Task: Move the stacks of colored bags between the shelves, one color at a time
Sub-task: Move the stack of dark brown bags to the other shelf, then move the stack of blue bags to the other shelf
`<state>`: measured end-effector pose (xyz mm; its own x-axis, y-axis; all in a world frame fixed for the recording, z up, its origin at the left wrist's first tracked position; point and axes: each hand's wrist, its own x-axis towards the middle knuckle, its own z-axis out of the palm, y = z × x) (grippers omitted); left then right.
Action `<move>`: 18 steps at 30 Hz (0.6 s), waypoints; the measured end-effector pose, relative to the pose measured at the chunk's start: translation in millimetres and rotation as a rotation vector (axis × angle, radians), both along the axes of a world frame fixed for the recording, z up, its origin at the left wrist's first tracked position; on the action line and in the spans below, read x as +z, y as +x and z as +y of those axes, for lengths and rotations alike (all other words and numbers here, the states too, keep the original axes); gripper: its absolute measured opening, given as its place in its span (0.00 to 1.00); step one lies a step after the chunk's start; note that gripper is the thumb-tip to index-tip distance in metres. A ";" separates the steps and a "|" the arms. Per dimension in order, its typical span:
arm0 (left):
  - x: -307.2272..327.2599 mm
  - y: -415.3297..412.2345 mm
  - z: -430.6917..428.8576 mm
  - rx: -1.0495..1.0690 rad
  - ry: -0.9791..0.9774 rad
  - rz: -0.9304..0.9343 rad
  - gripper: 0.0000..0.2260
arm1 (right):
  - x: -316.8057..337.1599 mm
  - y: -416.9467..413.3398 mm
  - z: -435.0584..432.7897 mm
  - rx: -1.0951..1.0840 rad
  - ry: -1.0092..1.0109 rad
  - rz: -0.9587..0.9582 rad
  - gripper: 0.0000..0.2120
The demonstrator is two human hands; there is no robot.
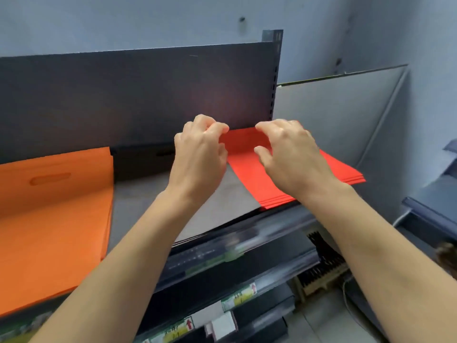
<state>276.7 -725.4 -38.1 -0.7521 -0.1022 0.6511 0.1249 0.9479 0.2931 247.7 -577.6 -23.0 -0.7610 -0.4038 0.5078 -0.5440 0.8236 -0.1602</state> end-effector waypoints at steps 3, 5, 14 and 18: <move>10.3 -11.8 51.0 -0.171 -0.025 0.095 0.15 | 7.9 7.4 47.2 -0.094 -0.012 0.042 0.16; 16.6 -18.7 86.1 -0.253 -0.041 0.139 0.14 | 12.2 11.6 81.2 -0.159 -0.022 0.064 0.16; 35.9 -37.6 279.1 -0.596 -0.010 0.252 0.13 | 21.1 30.2 270.5 -0.457 -0.069 0.110 0.17; 41.6 -39.3 380.0 -0.723 0.015 0.279 0.13 | 22.3 42.9 366.5 -0.591 -0.084 0.107 0.15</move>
